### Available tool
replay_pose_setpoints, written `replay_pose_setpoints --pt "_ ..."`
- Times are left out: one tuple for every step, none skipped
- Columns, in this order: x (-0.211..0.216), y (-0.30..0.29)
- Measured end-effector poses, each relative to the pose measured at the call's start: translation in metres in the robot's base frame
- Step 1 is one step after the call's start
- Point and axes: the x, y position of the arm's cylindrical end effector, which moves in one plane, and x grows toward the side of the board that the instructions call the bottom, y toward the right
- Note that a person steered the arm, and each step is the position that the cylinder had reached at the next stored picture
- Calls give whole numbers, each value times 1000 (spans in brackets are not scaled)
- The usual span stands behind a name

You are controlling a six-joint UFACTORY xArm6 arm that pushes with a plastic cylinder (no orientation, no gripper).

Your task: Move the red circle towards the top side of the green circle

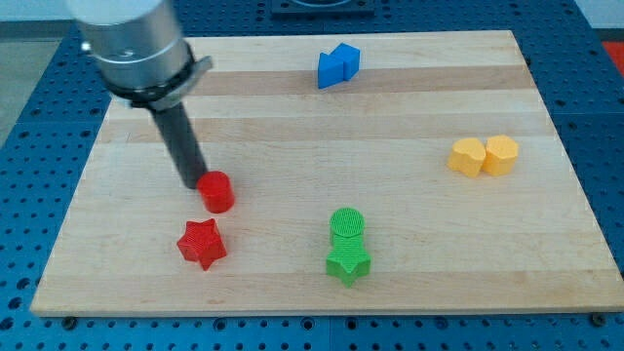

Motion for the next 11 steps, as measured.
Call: replay_pose_setpoints --pt "0 46" --pt "0 82" --pt "-5 83" --pt "-21 55" --pt "-15 12" --pt "46 -6" --pt "54 -8" --pt "49 10" --pt "9 53" --pt "-5 88" --pt "-5 88"
